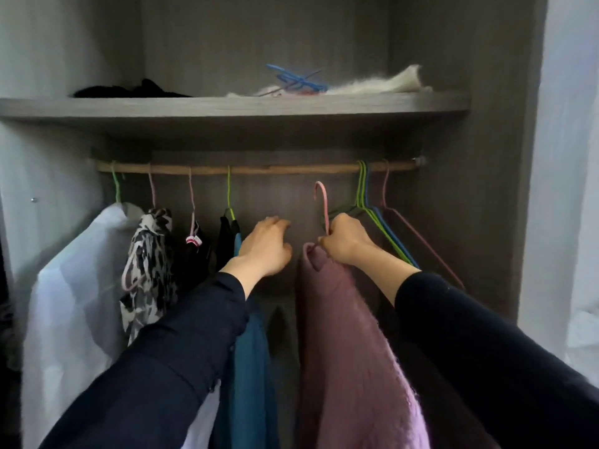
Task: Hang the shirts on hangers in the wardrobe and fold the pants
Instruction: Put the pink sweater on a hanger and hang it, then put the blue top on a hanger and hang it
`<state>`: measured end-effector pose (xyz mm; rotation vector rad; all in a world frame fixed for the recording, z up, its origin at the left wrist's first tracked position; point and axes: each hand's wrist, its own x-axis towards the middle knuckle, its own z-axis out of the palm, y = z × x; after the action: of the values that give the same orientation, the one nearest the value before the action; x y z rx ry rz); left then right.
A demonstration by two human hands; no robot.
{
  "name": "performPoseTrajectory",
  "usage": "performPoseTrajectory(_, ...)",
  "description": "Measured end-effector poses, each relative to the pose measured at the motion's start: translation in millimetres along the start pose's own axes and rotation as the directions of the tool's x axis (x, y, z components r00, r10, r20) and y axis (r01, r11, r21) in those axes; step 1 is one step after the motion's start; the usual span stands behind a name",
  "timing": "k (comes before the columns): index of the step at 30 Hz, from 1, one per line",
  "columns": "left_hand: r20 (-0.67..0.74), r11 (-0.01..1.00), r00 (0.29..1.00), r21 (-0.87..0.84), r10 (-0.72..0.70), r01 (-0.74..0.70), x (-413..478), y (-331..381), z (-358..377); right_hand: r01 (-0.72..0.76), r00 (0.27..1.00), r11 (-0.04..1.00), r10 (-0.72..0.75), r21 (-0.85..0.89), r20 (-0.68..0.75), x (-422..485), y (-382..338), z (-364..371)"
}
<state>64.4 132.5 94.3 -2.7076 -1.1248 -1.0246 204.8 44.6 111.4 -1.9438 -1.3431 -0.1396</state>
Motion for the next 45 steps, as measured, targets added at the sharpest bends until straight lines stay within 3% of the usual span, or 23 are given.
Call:
performPoseTrajectory(10,-0.204,0.998,0.977,0.040,0.060,-0.053,110,-80,-32,0.056,0.983,0.998,-0.054,0.003,-0.174,116,-59,43)
performPoseTrajectory(13,-0.177,0.998,0.983,0.041,0.055,-0.048,128,-100,-37,0.063,0.987,0.998,-0.058,0.029,-0.151,141,-73,56)
performPoseTrajectory(16,-0.165,0.987,0.984,0.154,0.072,-0.047,140,-114,-37,0.044,0.995,0.999,-0.042,0.029,-0.094,158,-77,74)
performPoseTrajectory(22,-0.273,0.983,0.954,0.165,0.127,-0.083,146,-118,-27,-0.001,0.999,1.000,0.001,-0.010,-0.036,166,-67,107)
performPoseTrajectory(27,-0.330,0.984,0.937,0.167,0.117,-0.064,148,-110,-26,0.050,0.997,0.998,-0.051,0.032,0.054,166,-64,97)
performPoseTrajectory(30,-0.351,0.995,0.936,0.096,0.037,-0.004,155,-95,-32,0.036,0.999,0.997,-0.034,0.069,-0.036,159,-49,71)
performPoseTrajectory(34,-0.407,0.991,0.904,0.029,0.130,-0.129,162,-53,-17,-0.018,0.950,0.948,-0.083,-0.318,-0.300,139,-16,24)
performPoseTrajectory(36,-0.383,0.974,0.898,0.030,0.218,-0.224,165,-29,-7,-0.064,0.928,0.881,-0.120,-0.469,-0.352,127,2,3)
performPoseTrajectory(40,-0.321,0.961,0.906,0.089,0.275,-0.261,171,-2,9,-0.099,0.942,0.725,-0.152,-0.681,-0.299,110,32,-19)
performPoseTrajectory(45,-0.387,0.959,0.878,0.092,0.282,-0.268,169,-5,23,-0.087,0.959,0.651,-0.149,-0.754,-0.240,97,51,-18)
